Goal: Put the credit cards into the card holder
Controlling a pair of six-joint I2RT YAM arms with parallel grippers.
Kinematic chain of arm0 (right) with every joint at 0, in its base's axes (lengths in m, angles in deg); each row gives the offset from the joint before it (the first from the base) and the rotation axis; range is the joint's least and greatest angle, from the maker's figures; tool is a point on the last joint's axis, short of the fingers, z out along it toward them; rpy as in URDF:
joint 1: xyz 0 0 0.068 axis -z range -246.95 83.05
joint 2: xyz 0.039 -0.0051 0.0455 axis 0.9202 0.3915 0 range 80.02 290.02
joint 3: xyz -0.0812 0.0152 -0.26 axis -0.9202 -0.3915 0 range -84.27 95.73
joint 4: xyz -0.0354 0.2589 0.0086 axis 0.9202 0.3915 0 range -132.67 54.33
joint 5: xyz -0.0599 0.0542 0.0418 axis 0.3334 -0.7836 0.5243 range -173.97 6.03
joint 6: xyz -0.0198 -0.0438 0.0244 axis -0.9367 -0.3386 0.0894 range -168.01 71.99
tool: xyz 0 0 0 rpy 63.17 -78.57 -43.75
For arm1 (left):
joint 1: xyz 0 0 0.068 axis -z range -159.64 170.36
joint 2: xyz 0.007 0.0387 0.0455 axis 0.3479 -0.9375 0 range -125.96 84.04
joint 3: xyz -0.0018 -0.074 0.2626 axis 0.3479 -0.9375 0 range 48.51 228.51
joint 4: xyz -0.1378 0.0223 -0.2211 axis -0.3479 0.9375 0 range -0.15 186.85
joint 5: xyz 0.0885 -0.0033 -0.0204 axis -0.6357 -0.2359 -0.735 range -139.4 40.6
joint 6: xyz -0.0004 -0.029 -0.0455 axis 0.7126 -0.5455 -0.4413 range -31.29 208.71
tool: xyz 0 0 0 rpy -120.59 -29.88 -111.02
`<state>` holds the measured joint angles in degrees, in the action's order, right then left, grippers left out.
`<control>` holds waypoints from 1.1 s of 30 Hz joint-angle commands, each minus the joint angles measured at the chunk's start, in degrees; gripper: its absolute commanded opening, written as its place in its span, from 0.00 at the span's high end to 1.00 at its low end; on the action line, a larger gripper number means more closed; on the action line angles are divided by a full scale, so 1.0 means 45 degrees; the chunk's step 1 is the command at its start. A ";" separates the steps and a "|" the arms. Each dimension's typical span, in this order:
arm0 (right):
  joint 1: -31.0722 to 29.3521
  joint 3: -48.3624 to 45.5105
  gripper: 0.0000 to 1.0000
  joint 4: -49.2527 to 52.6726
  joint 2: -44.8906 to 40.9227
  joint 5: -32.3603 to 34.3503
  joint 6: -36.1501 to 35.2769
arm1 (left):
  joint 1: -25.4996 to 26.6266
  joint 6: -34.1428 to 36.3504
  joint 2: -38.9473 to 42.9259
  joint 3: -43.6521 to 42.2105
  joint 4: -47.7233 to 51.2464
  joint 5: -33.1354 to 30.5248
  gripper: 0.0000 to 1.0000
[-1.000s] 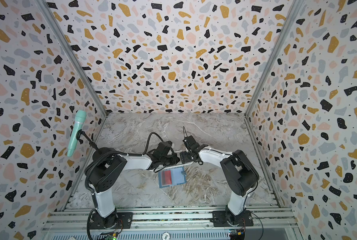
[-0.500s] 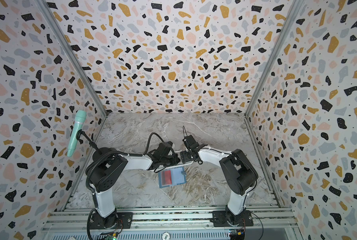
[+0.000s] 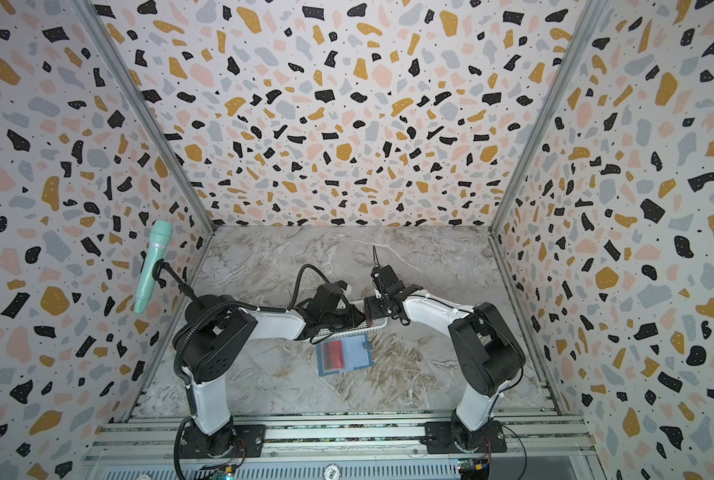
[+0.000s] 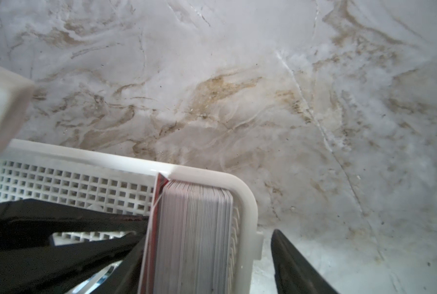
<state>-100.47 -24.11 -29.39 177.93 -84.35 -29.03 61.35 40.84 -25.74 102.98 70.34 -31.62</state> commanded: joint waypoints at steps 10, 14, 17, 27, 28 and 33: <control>0.0043 -0.0092 0.30 0.0053 -0.0424 -0.0049 -0.0069 | 0.0118 -0.0316 -0.0586 0.0003 -0.1329 0.0714 0.75; -0.0017 -0.0107 0.30 0.0181 -0.0655 0.0018 -0.0072 | 0.0116 -0.0310 -0.0644 0.0042 -0.1360 0.0704 0.75; -0.0090 -0.0068 0.31 0.0459 -0.0969 0.0262 -0.0104 | 0.0127 -0.0318 -0.0644 0.0071 -0.1349 0.0717 0.75; -0.0484 -0.0148 0.47 0.0934 -0.1721 0.0504 -0.0146 | 0.0128 -0.0318 -0.0706 0.0198 -0.1290 0.0685 0.75; -0.0516 -0.0152 0.49 0.0923 -0.1706 0.0467 -0.0107 | 0.0128 -0.0317 -0.0703 0.0217 -0.1271 0.0673 0.75; -0.0730 -0.0254 0.60 0.0753 -0.1488 0.0403 0.0064 | 0.0129 -0.0260 -0.0664 0.0257 -0.1144 0.0645 0.75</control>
<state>-103.16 -24.68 -27.19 171.64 -82.89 -29.07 61.42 39.59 -27.97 102.98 66.45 -29.28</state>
